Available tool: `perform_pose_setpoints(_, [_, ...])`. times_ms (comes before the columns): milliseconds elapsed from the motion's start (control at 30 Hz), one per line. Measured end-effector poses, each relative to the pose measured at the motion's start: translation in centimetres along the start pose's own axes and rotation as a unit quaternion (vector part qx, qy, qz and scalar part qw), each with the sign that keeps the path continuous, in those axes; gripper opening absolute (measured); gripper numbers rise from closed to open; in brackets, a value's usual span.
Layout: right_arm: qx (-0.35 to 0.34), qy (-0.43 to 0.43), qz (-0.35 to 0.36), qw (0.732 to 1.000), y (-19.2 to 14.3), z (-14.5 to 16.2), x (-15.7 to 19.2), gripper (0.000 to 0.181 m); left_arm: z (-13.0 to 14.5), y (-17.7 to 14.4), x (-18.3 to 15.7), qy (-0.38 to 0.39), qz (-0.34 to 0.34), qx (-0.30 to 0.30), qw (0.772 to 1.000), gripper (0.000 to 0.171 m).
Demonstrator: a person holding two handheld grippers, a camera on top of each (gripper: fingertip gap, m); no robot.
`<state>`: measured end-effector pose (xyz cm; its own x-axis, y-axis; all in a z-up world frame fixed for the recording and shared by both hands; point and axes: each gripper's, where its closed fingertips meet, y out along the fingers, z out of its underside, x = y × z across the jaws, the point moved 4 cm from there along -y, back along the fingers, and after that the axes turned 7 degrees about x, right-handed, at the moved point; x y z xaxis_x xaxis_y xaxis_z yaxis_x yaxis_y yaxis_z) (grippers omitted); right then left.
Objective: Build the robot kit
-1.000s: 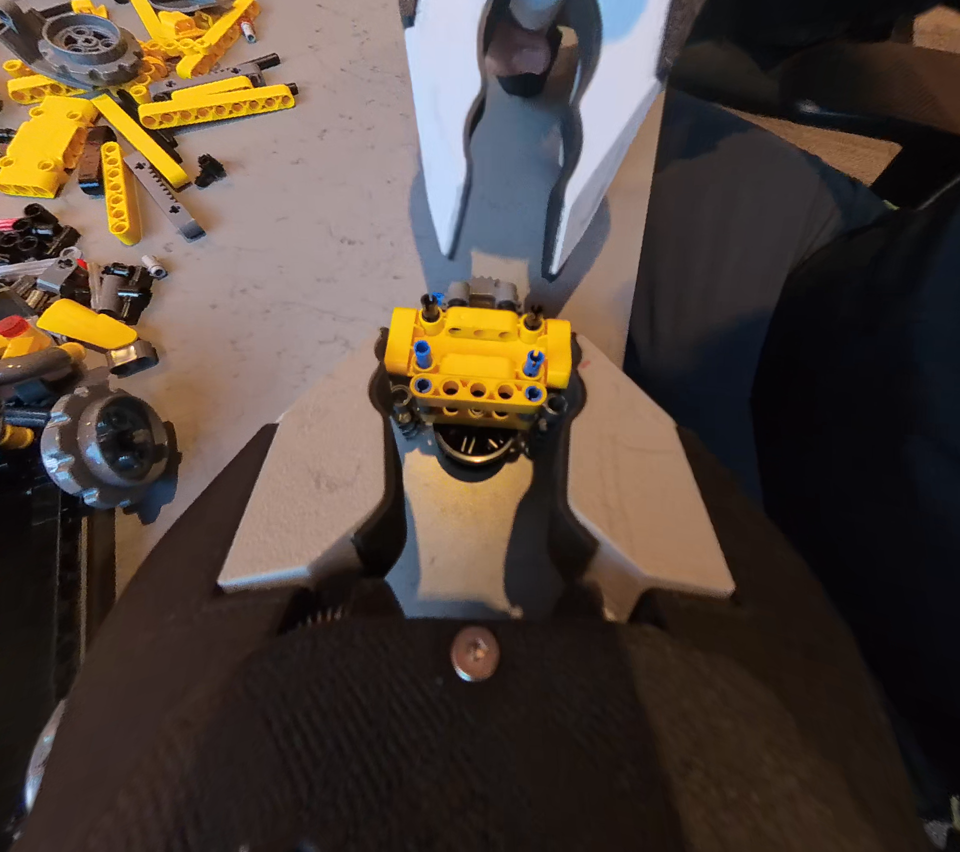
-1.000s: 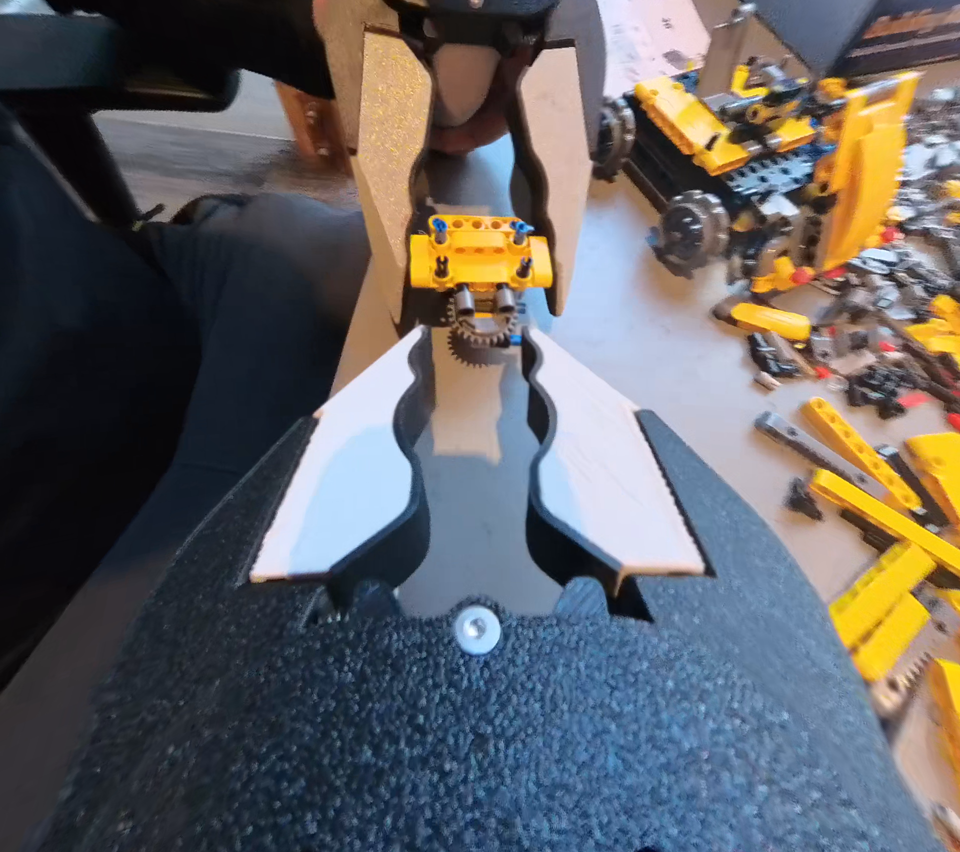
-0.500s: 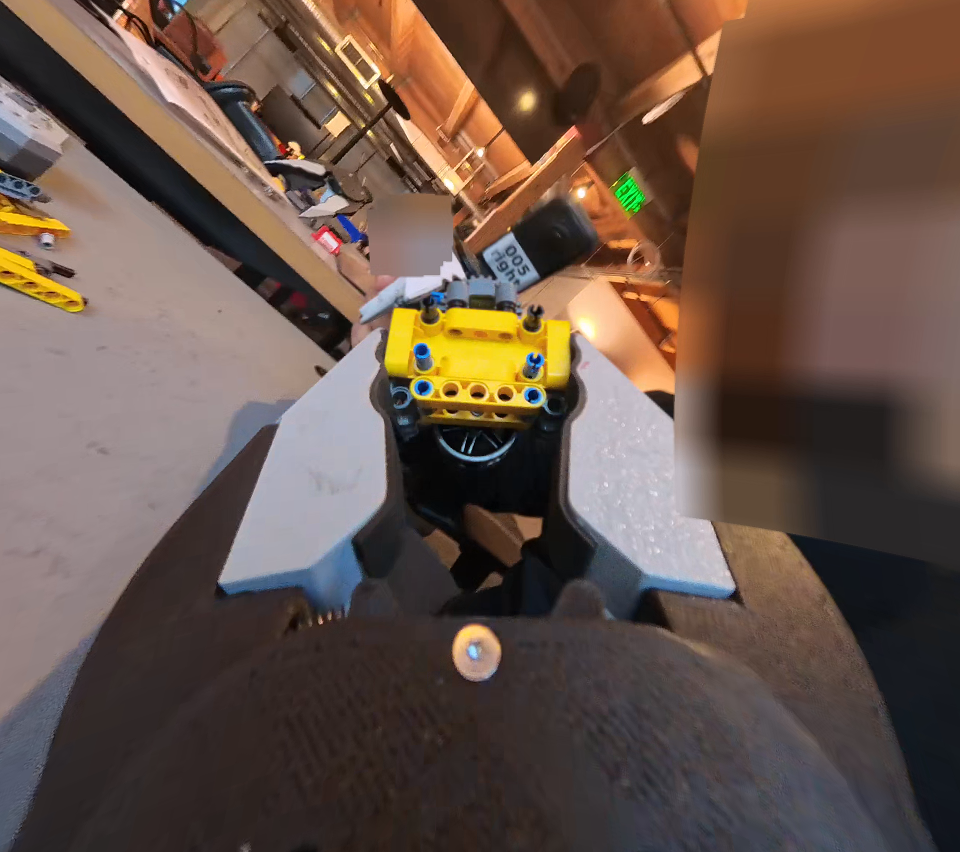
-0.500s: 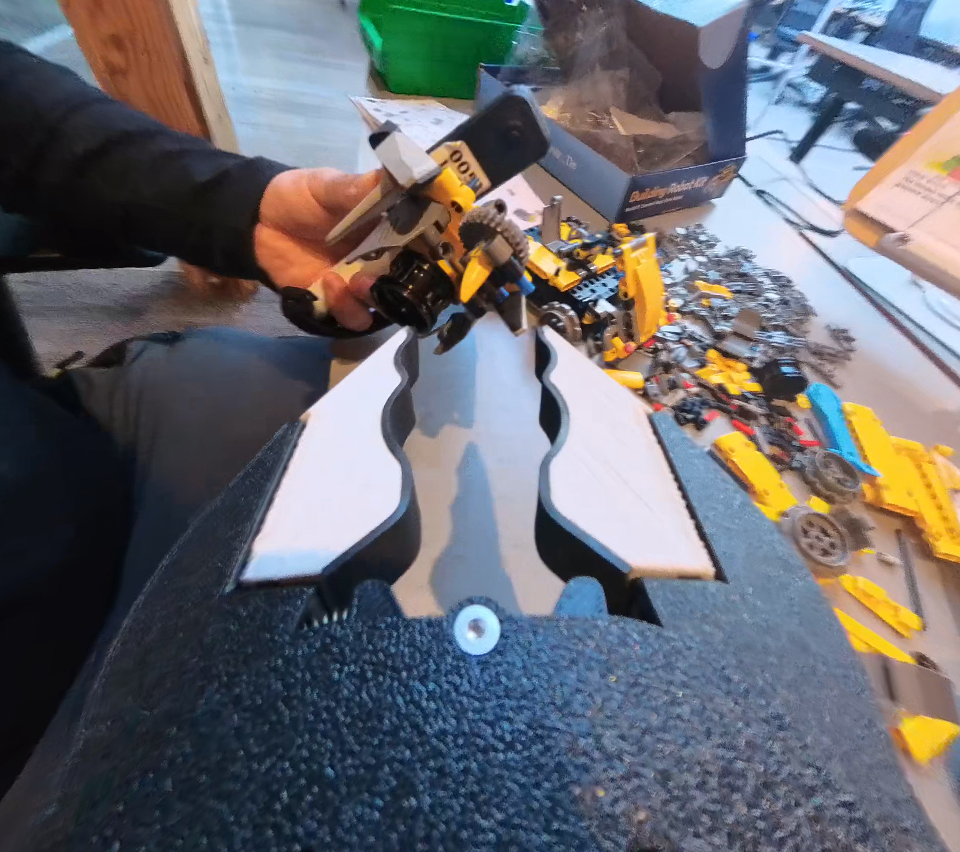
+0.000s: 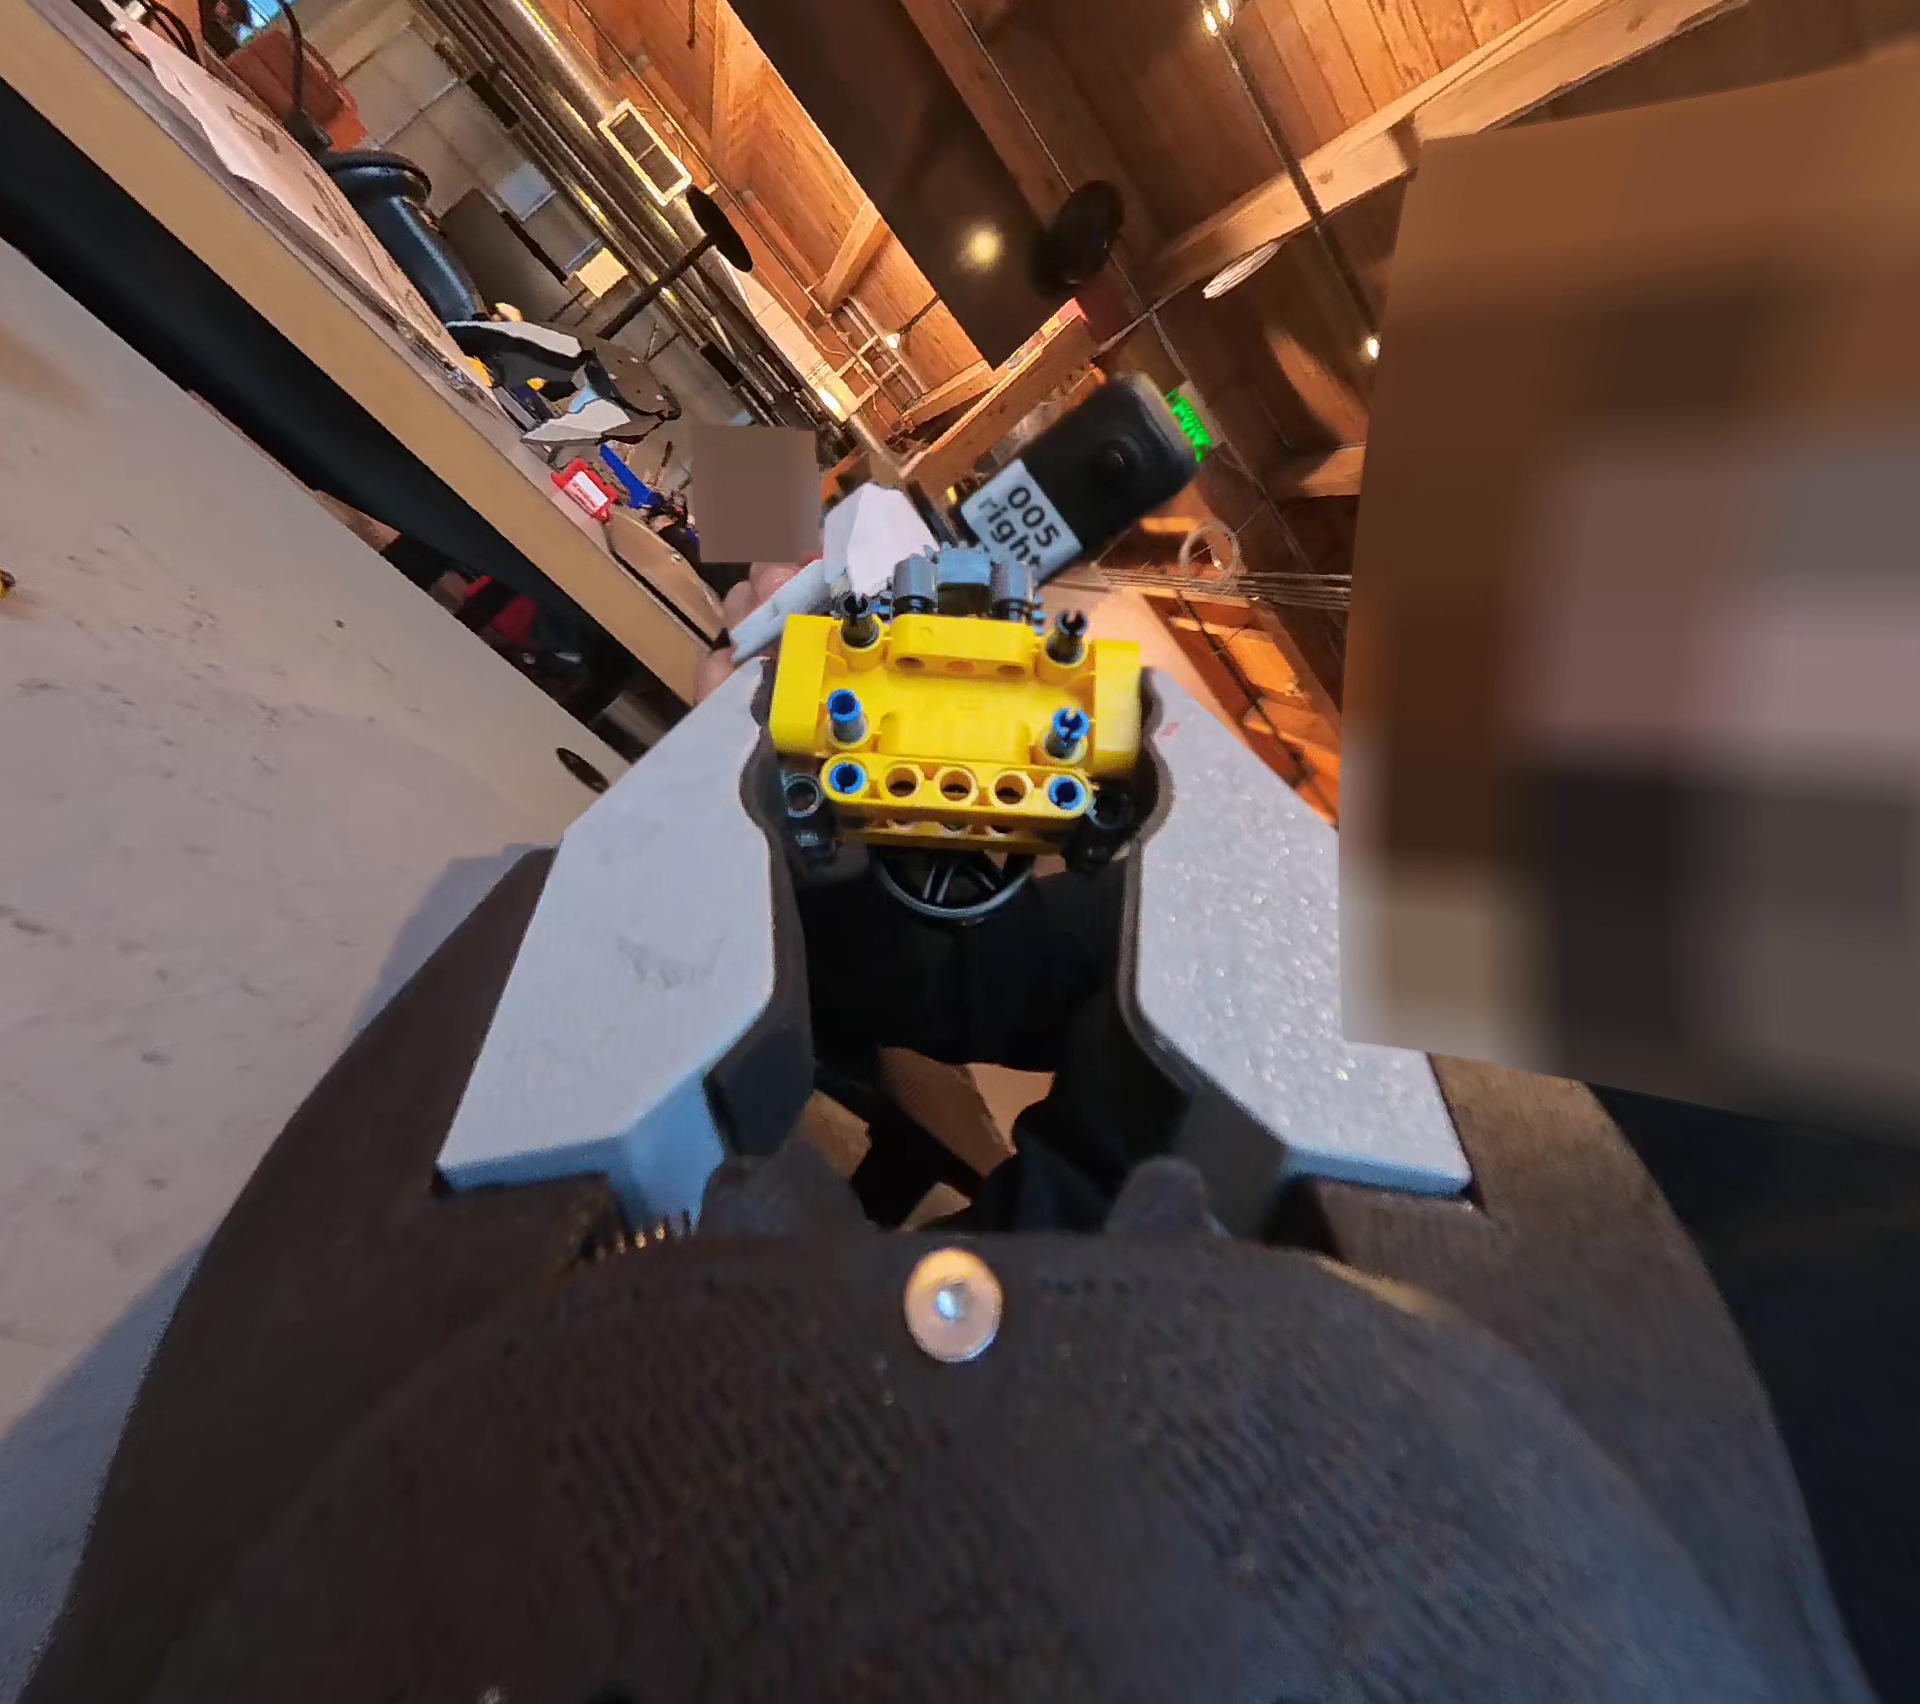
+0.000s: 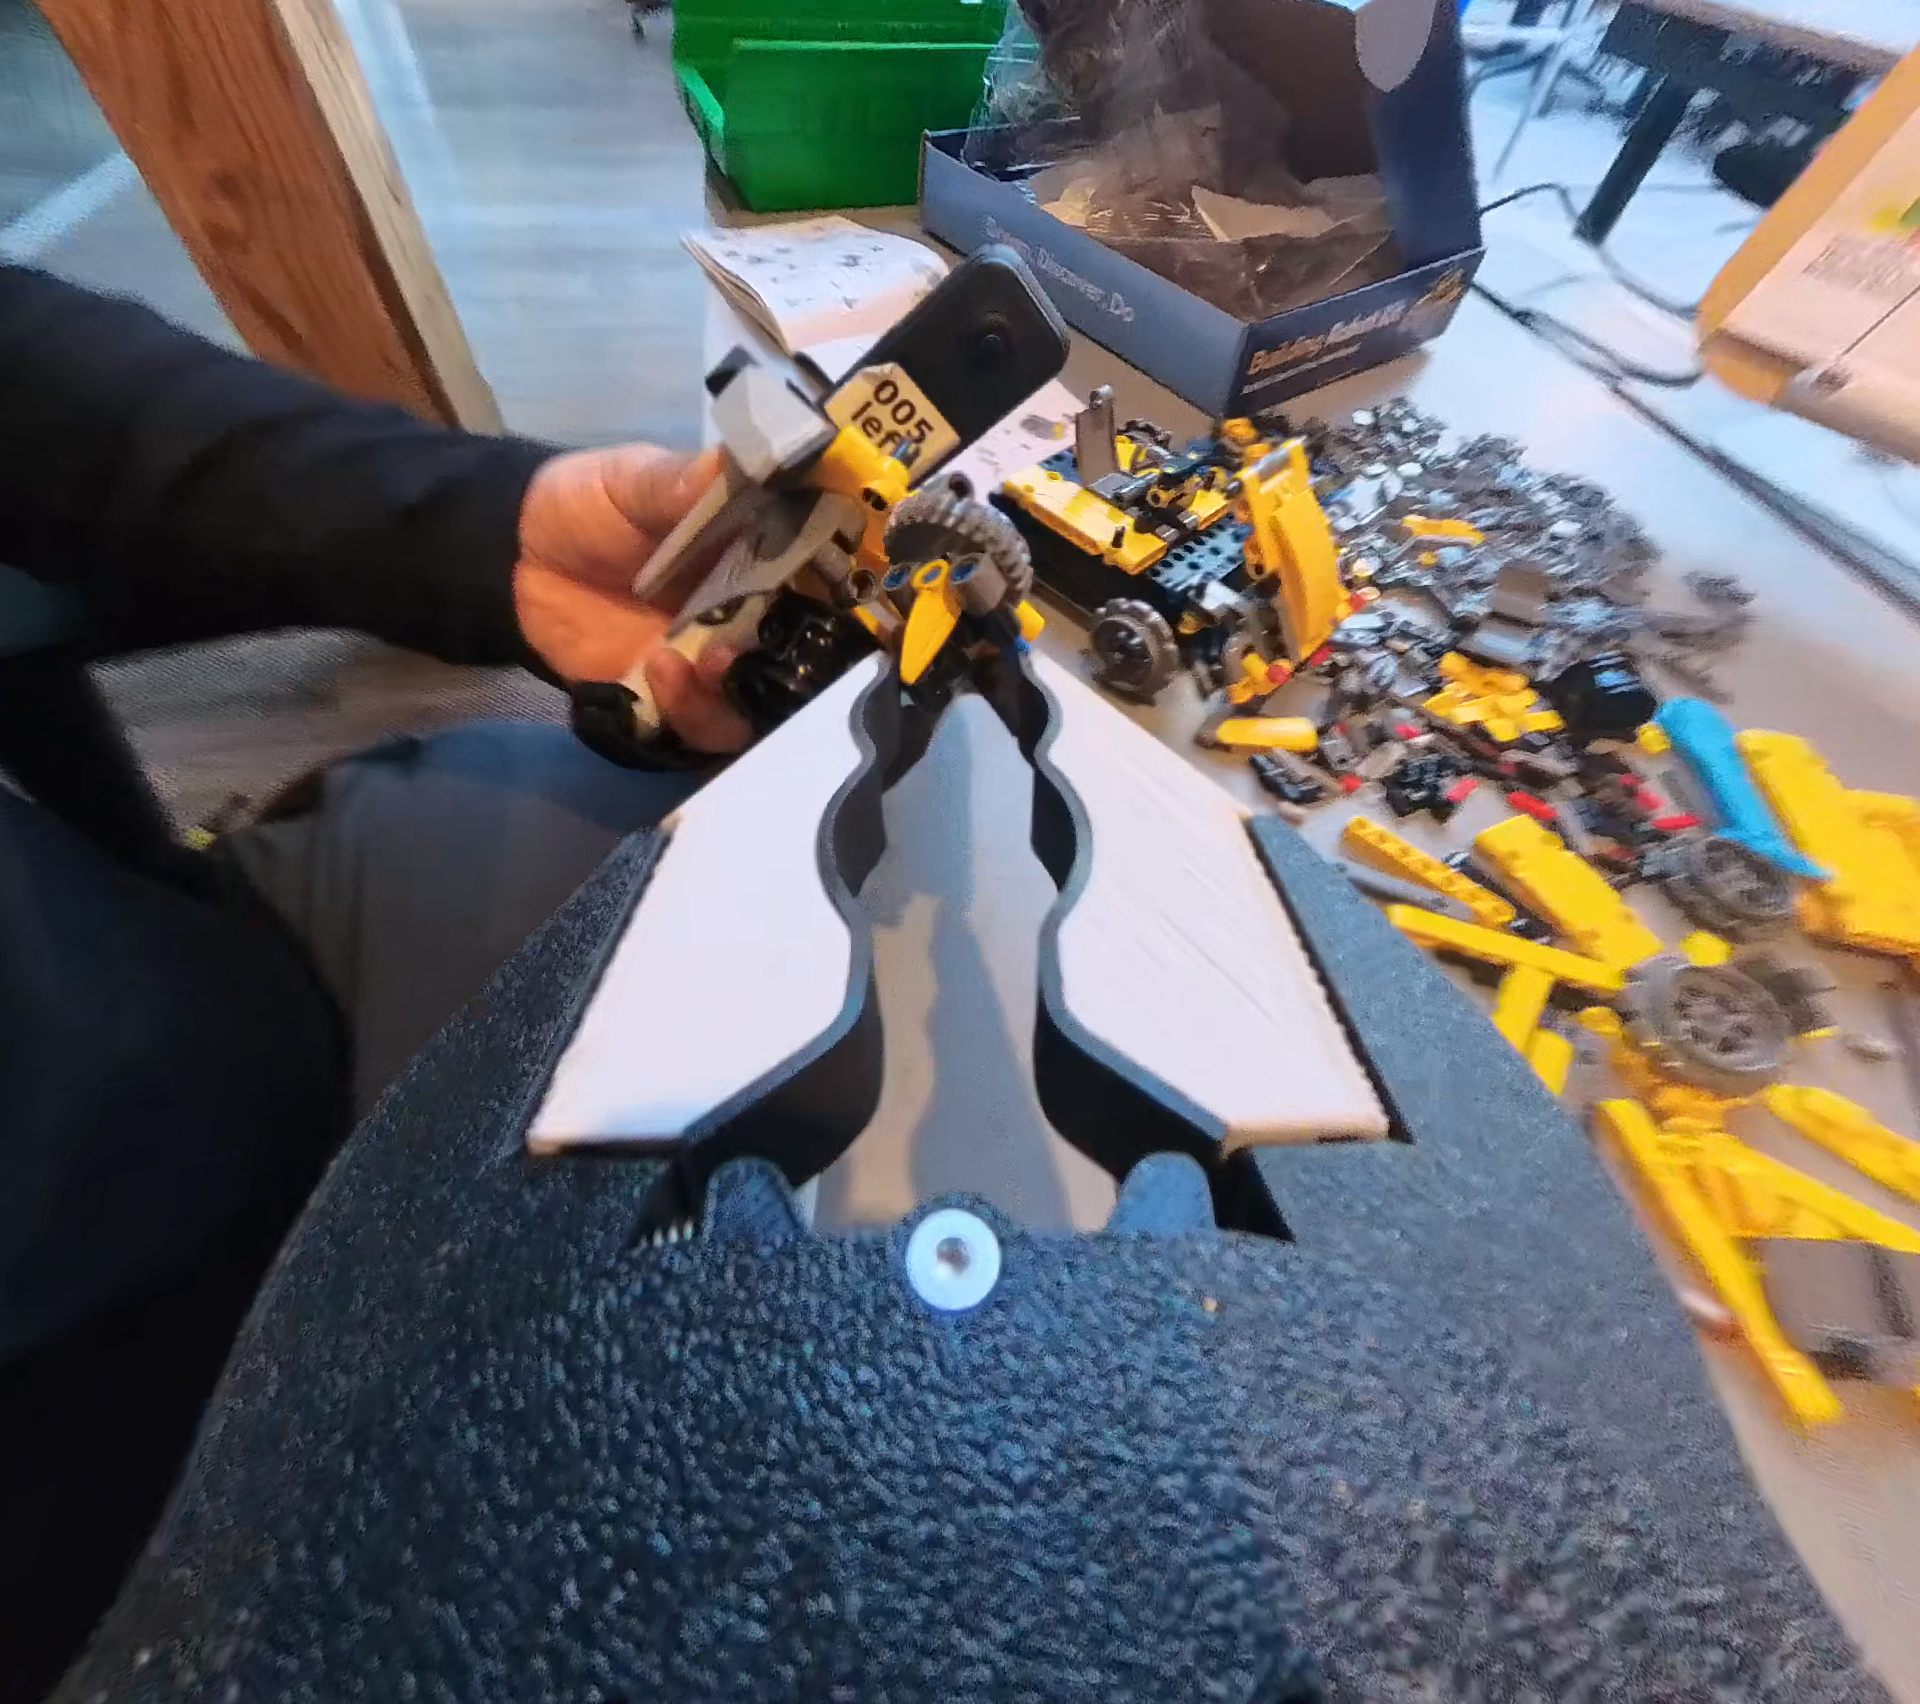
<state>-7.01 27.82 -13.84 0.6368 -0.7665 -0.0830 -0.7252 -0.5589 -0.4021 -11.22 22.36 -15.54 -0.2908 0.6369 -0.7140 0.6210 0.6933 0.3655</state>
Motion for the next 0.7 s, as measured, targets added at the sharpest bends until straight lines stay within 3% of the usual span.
perform_pose_setpoints(33, [-0.007,0.032,-0.016,0.999,0.0,0.0,-0.2,0.021,0.0,0.0,0.1,0.014,-0.008,0.003,1.0,0.069])
perform_pose_setpoints(133, [-0.042,0.135,-0.072,0.987,0.1,0.3,-0.9,0.02,0.2,0.1,0.5,0.055,-0.037,0.02,0.998,0.066])
perform_pose_setpoints(200, [-0.047,0.146,-0.069,0.986,0.3,0.8,-1.4,0.021,0.2,0.1,1.0,0.042,-0.053,0.021,0.997,0.066])
perform_pose_setpoints(367, [0.025,0.008,0.022,0.999,1.0,1.9,-1.2,0.023,0.8,0.0,2.3,-0.071,-0.042,0.009,0.997,0.067])
perform_pose_setpoints(500, [0.043,-0.059,0.085,0.994,1.1,1.8,-1.2,0.022,0.6,-0.1,2.3,-0.086,-0.042,0.002,0.995,0.066])
perform_pose_setpoints(567, [0.065,-0.128,0.144,0.979,1.1,2.0,-1.4,0.02,0.5,-0.3,2.8,-0.089,-0.061,0.003,0.994,0.067])
perform_pose_setpoints(667, [0.081,-0.275,0.261,0.922,1.1,1.9,-1.2,0.017,0.5,-0.4,2.9,-0.086,-0.067,0.009,0.994,0.065])
perform_pose_setpoints(700, [0.073,-0.281,0.267,0.919,1.2,2.0,-0.8,0.008,0.3,-0.3,2.7,-0.079,-0.061,0.009,0.995,0.065])
